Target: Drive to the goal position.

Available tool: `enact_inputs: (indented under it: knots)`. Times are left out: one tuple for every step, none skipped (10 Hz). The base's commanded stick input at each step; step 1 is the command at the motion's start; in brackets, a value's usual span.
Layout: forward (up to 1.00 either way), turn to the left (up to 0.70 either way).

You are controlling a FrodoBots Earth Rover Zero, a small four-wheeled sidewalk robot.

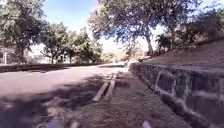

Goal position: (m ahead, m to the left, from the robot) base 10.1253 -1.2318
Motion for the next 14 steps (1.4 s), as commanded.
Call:
enact_inputs:
  knots:
    - [1.0, 0.0]
    - [1.0, 0.0]
    - [1.0, 0.0]
    - [1.0, 0.0]
    - [1.0, 0.0]
    - [1.0, 0.0]
    - [1.0, 0.0]
    - [1.0, 0.0]
    - [1.0, 0.0]
    - [1.0, 0.0]
    - [1.0, 0.0]
    - [1.0, 0.0]
    - [1.0, 0.0]
    - [1.0, 0.0]
